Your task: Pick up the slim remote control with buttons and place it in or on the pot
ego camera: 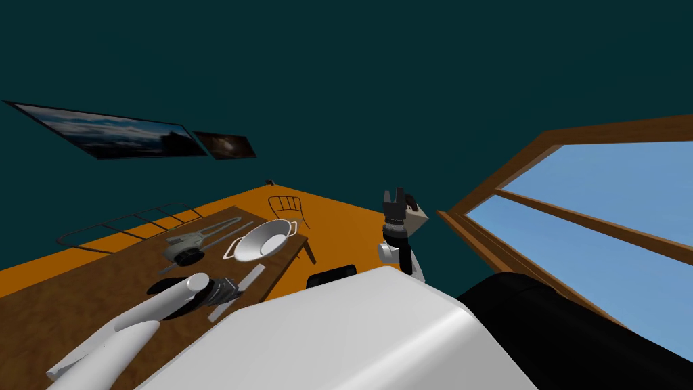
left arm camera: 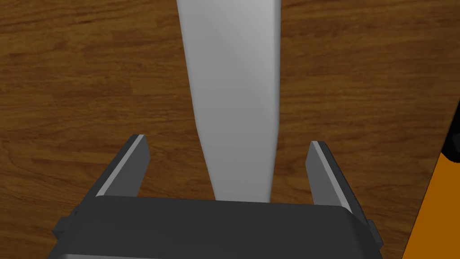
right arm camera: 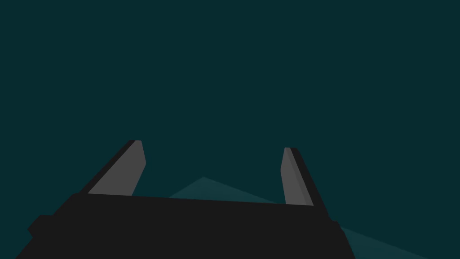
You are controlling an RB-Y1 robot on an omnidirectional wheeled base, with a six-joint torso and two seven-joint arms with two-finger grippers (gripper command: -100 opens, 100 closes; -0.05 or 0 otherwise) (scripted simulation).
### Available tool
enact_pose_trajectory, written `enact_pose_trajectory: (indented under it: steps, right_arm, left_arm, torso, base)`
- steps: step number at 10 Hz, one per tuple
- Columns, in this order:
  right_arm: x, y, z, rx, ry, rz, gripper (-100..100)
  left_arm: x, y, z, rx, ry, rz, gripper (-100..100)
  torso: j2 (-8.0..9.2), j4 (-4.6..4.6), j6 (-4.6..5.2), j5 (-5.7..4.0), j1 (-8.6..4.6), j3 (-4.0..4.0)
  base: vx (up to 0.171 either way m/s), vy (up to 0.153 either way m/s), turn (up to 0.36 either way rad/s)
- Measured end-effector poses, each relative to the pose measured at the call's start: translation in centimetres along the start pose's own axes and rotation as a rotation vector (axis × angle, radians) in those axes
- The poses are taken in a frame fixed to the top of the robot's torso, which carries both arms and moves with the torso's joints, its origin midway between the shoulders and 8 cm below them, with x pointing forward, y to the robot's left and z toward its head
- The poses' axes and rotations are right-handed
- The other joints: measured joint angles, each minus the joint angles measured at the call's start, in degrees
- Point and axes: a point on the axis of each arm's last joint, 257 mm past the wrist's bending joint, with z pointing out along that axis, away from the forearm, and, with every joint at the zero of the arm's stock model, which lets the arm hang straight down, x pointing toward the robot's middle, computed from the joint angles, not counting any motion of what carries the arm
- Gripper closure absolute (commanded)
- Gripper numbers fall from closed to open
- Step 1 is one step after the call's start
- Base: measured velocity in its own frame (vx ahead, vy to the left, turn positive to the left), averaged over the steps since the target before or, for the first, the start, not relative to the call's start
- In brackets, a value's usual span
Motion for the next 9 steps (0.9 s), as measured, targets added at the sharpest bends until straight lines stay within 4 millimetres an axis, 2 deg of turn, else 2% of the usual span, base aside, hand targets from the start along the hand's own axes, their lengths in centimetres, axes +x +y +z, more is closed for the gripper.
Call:
enact_pose_trajectory:
  steps: [3,4,5,6,9]
  right_arm:
    - [0.0,0.0,0.0,0.000,0.000,0.000,0]
    - [0.0,0.0,0.0,0.000,0.000,0.000,0]
    - [0.0,0.0,0.0,0.000,0.000,0.000,0]
    - [0.0,0.0,0.0,0.000,0.000,0.000,0]
    - [0.0,0.0,0.0,0.000,0.000,0.000,0]
  left_arm:
    - [-4.4,3.0,0.3,-0.109,-0.082,-0.091,-100]
    - [-5.8,4.5,0.8,-0.147,-0.108,-0.117,-100]
    - [-6.0,4.7,0.8,-0.152,-0.112,-0.120,0]
    - [-6.0,4.6,0.8,-0.151,-0.111,-0.119,-100]
    - [-5.8,6.0,2.2,-0.151,-0.109,-0.117,-100]
  torso:
    - [-0.23,-0.05,0.00,0.00,0.02,-0.13]
    - [-0.23,-0.06,-0.01,0.03,0.14,-0.14]
    - [0.02,-0.01,0.00,0.02,0.07,0.00]
    - [0.23,0.04,-0.01,0.00,-0.01,0.12]
    - [0.31,0.06,-0.01,0.03,0.11,0.17]
  base:
    - [0.160,0.023,-0.029]
    - [0.068,0.028,-0.007]
    - [0.013,0.005,0.000]
    - [0.019,0.025,0.014]
    - [0.016,0.034,0.010]
